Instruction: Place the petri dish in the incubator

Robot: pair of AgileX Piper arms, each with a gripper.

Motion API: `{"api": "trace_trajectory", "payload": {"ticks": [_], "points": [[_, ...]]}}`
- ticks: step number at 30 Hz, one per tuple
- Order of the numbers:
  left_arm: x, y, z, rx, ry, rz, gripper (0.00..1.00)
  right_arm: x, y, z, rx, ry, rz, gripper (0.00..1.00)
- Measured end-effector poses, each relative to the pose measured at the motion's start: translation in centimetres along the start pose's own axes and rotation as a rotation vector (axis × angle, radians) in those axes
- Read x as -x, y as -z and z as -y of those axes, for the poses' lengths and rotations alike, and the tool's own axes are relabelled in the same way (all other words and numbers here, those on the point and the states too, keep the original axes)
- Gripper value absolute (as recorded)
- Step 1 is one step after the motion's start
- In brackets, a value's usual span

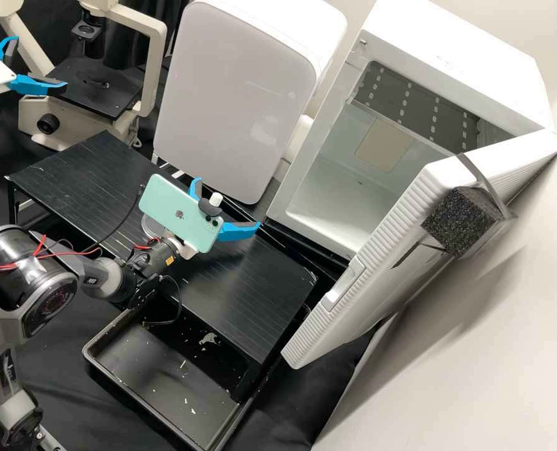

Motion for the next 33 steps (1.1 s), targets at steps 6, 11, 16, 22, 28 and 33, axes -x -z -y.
{"api": "trace_trajectory", "payload": {"ticks": [6,11,16,22,28,33], "points": [[0.0,0.0,0.0,0.000,0.000,0.000,1.00,0.0,0.0,0.0,0.000,0.000,0.000,1.00],[0.0,0.0,0.0,0.000,0.000,0.000,1.00,0.2,-0.1,0.1,0.000,0.001,0.000,1.00],[0.0,0.0,0.0,0.000,0.000,0.000,1.00,1.8,-0.3,0.0,0.001,-0.010,-0.011,1.00],[0.0,0.0,0.0,0.000,0.000,0.000,1.00,4.8,0.4,-0.1,0.010,-0.054,-0.093,1.00],[0.0,0.0,0.0,0.000,0.000,0.000,1.00,6.9,0.8,1.2,0.002,-0.035,-0.143,1.00],[0.0,0.0,0.0,0.000,0.000,0.000,1.00,7.9,0.6,2.4,0.001,0.024,-0.139,1.00]]}}
